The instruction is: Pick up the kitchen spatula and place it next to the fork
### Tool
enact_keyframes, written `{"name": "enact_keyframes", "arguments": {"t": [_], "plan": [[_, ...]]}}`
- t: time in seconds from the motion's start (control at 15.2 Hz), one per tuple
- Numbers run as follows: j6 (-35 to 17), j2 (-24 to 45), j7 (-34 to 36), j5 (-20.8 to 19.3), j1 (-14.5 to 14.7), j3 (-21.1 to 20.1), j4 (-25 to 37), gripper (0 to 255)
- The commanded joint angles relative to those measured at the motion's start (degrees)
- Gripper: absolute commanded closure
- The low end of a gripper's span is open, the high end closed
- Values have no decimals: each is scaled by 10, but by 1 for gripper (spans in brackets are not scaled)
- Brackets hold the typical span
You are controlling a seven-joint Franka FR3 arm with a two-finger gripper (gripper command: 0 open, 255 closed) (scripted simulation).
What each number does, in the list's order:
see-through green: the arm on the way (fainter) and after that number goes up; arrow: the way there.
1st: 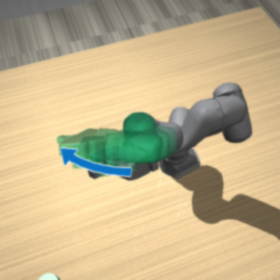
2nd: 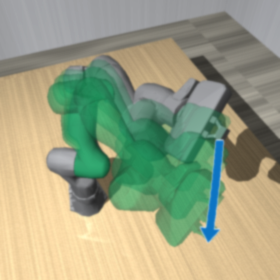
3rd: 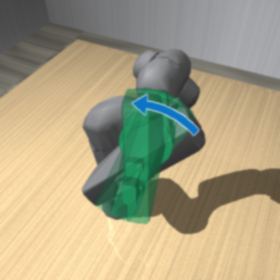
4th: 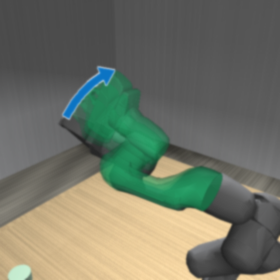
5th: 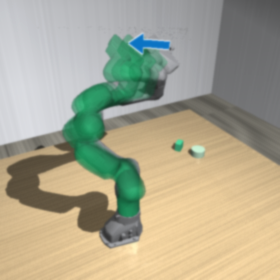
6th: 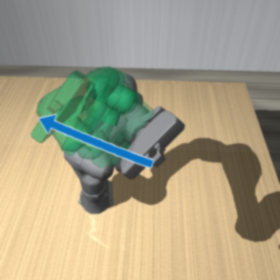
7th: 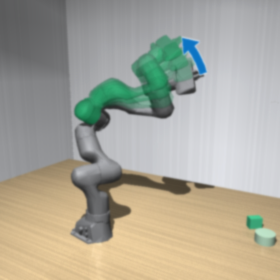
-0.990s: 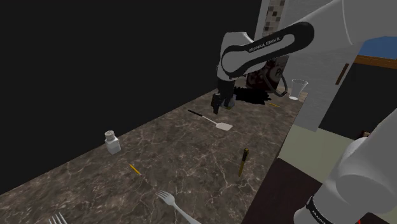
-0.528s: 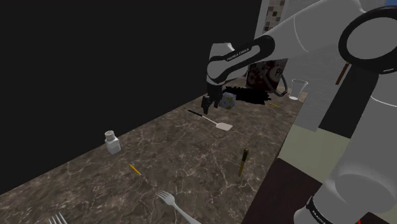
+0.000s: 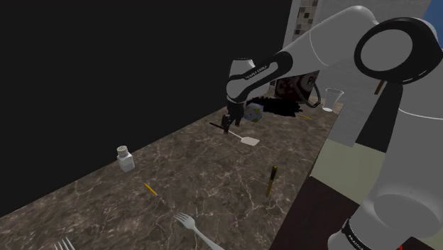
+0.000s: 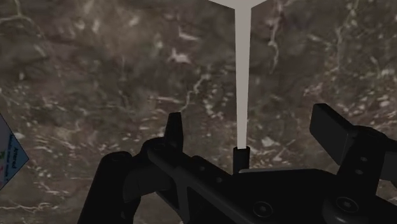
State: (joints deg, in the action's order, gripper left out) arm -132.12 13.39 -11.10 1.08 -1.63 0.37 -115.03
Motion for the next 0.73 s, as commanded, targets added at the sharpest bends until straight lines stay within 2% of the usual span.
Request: {"name": "enact_keyframes", "arguments": {"t": [0.0, 0.46, 0.53, 0.66], "plan": [[-10, 6, 0, 0, 0, 0, -4, 0], [-10, 6, 0, 0, 0, 0, -3, 0], [-10, 6, 0, 0, 0, 0, -3, 255], [-10, 6, 0, 0, 0, 0, -3, 255]]}}
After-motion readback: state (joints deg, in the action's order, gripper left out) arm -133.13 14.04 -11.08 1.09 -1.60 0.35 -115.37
